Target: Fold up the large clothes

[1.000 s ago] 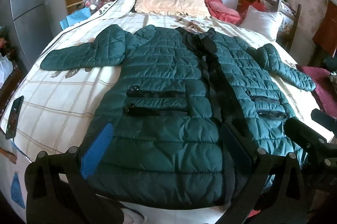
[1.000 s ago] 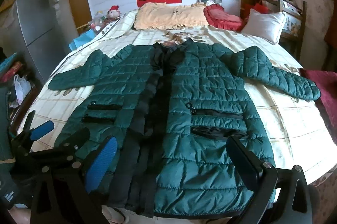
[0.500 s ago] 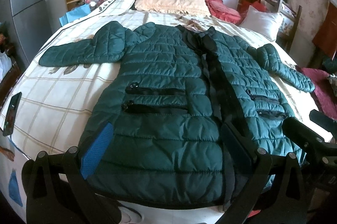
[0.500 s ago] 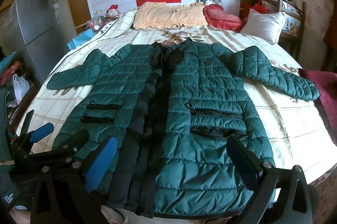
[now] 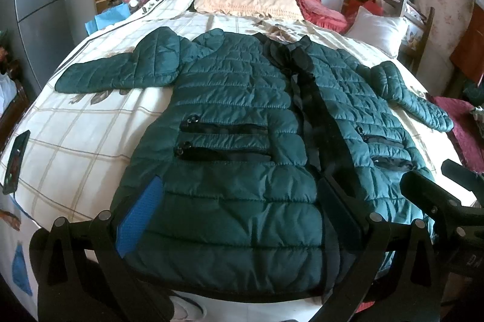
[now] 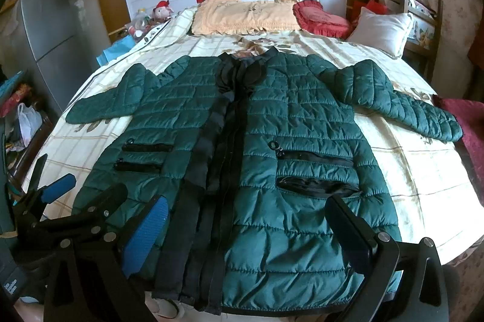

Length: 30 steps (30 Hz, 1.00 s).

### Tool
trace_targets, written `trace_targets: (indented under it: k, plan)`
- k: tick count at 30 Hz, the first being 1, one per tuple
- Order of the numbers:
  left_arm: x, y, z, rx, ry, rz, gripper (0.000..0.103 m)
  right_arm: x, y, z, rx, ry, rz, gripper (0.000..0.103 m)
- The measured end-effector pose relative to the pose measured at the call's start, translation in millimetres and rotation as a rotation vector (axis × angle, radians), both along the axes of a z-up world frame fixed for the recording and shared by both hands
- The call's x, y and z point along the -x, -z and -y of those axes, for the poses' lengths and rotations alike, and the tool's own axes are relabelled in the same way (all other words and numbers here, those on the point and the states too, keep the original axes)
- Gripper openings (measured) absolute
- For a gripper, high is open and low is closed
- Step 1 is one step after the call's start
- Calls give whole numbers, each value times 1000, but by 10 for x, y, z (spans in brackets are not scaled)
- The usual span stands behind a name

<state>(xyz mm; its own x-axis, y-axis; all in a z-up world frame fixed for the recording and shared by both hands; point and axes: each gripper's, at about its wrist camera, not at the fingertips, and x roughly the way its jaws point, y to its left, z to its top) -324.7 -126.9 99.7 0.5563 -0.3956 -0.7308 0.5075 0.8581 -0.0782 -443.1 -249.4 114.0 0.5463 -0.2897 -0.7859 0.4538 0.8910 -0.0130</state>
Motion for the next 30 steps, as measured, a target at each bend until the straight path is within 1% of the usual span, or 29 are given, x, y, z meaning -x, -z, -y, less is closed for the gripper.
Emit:
trace_targets:
  k: [6, 22, 30]
  plan:
    - [-8, 6, 2, -1, 0, 1, 102, -29, 27, -16, 15, -7, -10, 103]
    - [-9, 11, -3, 0, 0, 0, 102, -68, 55, 26, -10, 8, -4, 103]
    - [-38, 16, -1, 1, -3, 3, 102, -118, 46, 77, -4, 15, 1, 103]
